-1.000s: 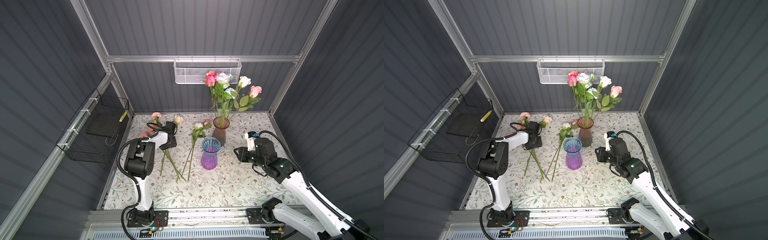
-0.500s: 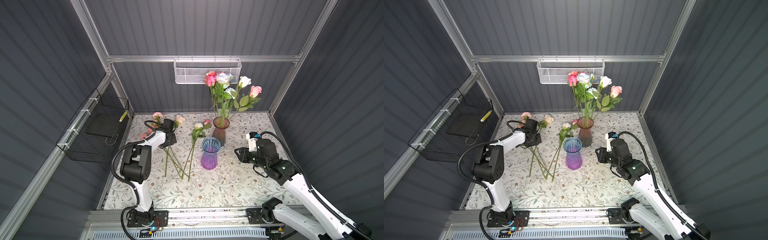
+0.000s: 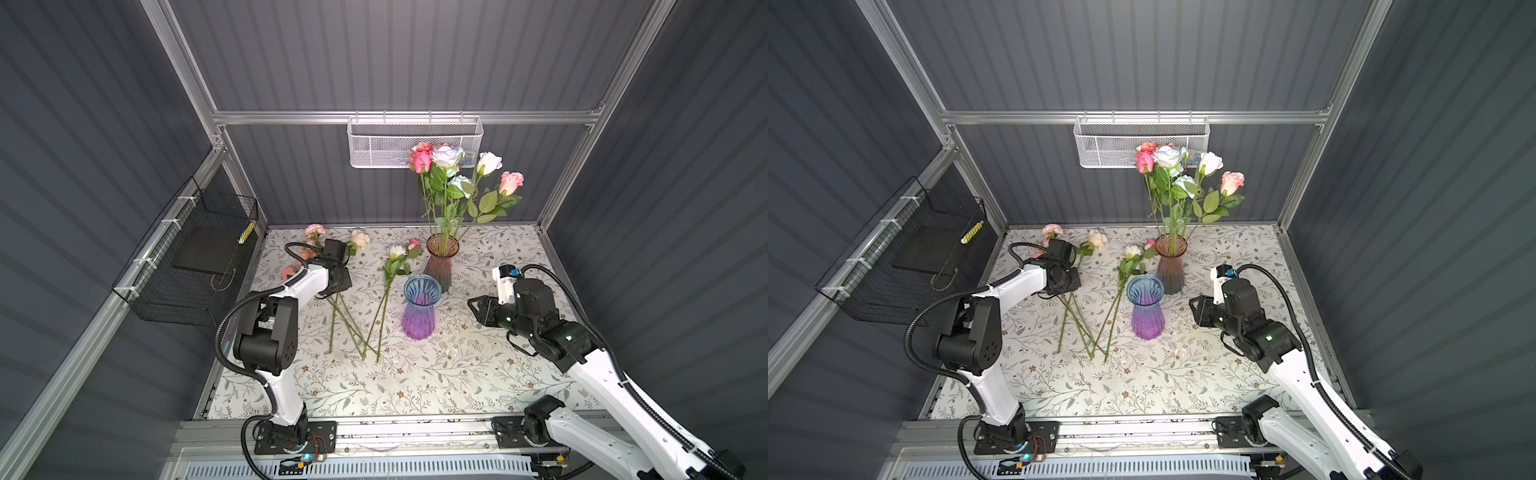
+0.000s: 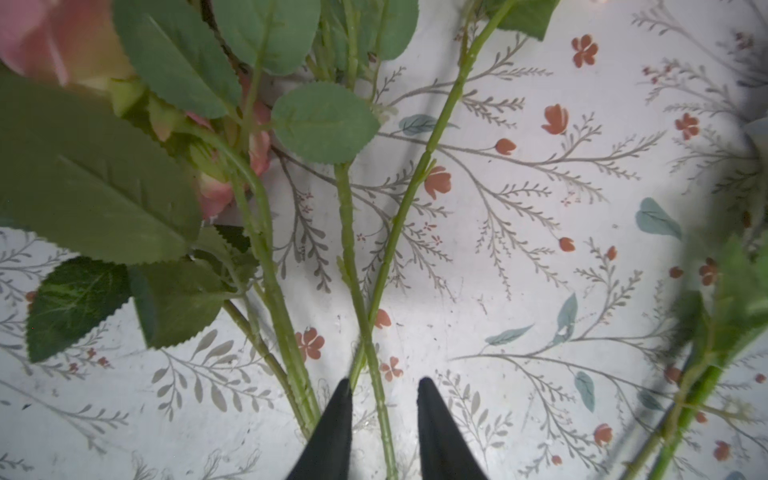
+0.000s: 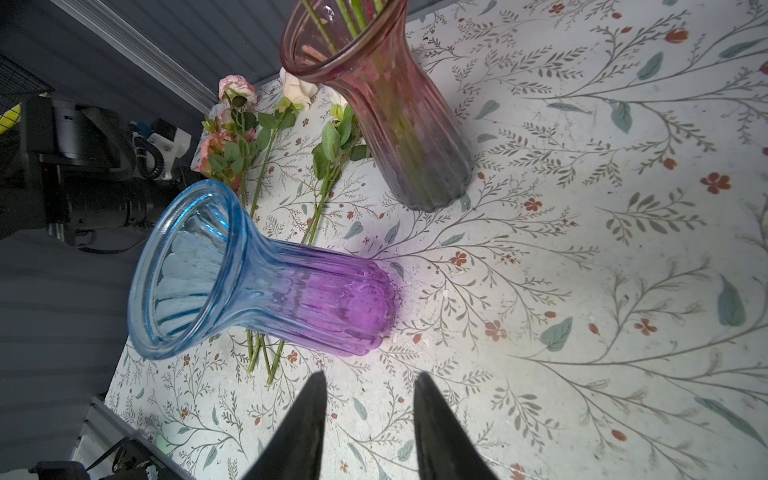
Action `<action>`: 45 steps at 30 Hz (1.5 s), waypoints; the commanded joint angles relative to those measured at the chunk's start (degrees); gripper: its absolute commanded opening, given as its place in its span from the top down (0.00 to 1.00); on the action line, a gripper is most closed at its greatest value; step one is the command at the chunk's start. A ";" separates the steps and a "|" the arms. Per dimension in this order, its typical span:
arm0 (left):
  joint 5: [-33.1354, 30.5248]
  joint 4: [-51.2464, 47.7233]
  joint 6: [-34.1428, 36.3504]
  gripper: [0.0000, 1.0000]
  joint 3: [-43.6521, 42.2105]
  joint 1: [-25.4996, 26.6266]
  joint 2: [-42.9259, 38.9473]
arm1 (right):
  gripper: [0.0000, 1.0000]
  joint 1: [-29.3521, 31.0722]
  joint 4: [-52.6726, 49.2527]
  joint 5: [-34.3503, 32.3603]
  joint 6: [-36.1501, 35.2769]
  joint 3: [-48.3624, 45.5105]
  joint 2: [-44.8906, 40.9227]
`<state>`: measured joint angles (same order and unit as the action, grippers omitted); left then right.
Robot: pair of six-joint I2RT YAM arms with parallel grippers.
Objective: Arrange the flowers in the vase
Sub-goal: 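Lower the left gripper onto a pink rose stem in the pile and close, then lift the pink rose upright with the left gripper and carry it over the blue-purple vase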
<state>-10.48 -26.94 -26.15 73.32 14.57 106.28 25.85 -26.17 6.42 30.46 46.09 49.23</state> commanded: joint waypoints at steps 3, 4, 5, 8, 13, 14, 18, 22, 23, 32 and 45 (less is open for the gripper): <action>-1.17 -0.63 0.05 0.74 1.64 -0.33 4.45 | 0.62 -0.18 -0.25 0.00 -0.17 -0.57 -0.98; -1.40 -0.84 0.05 0.75 1.91 -0.33 5.01 | 0.62 -0.16 -0.34 -0.13 -0.14 -0.58 -0.98; -1.28 -0.61 0.04 0.76 1.96 -0.33 5.29 | 0.62 -0.13 -0.36 -0.17 -0.23 -0.56 -0.98; -0.22 0.30 -0.28 0.84 1.37 -0.33 5.00 | 0.61 -0.16 -0.40 -0.36 -0.40 -0.58 -1.06; 0.52 0.06 -0.62 0.94 0.86 -0.33 1.81 | 0.62 -0.12 0.23 0.08 -0.05 -0.65 -0.74; 0.60 -0.19 -0.65 0.95 0.81 -0.33 0.92 | 0.61 -0.11 0.31 0.24 0.07 -0.65 -0.64; 0.64 -0.87 -0.79 1.00 0.29 -0.33 -3.59 | 0.61 -0.11 0.92 0.90 0.48 -0.56 -0.28; 1.69 -1.43 -1.17 1.00 0.16 -0.33 -7.43 | 0.62 -0.15 1.22 1.79 0.90 -0.18 -0.09; 2.44 -1.22 -1.40 1.00 0.07 -0.33 -8.35 | 0.62 -0.10 1.08 1.94 0.99 -0.12 -0.10; 12.50 21.54 2.24 1.00 -12.14 1.88 -31.38 | 0.62 -0.05 0.99 2.84 1.48 1.46 -1.40; 21.56 44.77 8.23 1.00 -5.56 12.21 -42.91 | 0.61 0.13 5.68 1.99 4.39 1.02 -1.77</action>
<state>6.22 10.48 -18.41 62.41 26.02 61.47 25.87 -22.76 8.73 33.58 46.39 48.10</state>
